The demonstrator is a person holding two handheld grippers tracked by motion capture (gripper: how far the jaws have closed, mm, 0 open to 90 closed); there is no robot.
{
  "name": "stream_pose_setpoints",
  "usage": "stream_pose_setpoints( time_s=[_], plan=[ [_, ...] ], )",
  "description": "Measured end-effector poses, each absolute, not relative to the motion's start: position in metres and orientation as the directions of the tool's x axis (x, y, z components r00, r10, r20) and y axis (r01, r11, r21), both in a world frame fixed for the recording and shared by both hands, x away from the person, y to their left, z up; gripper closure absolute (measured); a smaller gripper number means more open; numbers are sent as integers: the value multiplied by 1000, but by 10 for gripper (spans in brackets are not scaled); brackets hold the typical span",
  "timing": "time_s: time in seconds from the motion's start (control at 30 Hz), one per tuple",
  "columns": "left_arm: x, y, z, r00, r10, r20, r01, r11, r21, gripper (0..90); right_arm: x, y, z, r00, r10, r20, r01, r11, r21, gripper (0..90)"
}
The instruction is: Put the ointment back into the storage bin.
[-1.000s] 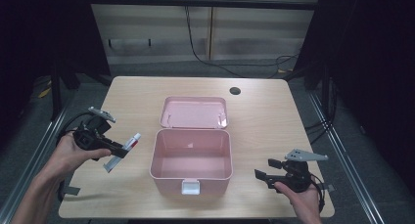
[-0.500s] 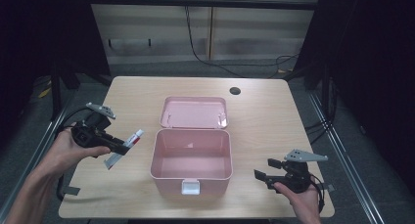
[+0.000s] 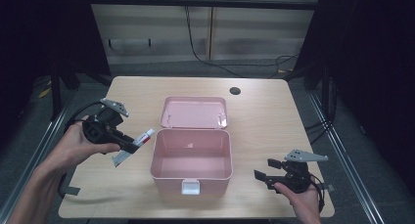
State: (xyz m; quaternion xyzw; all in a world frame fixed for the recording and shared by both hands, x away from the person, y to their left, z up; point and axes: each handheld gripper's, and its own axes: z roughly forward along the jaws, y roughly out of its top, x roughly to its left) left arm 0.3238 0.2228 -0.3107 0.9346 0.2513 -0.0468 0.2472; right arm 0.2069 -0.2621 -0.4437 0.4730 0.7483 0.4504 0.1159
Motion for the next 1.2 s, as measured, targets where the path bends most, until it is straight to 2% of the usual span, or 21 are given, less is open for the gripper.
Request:
stream_pose_setpoints(
  time_s=[0.67, 1.2],
  plan=[
    [323, 180, -297, 917, 364, -163, 399, -829, 392, 708, 207, -263, -443, -530, 809, 255, 600, 144, 787, 254],
    [326, 147, -301, 926, 308, -216, 369, -858, 358, 707, 206, -262, -443, -530, 808, 256, 602, 146, 785, 253]
  ],
)
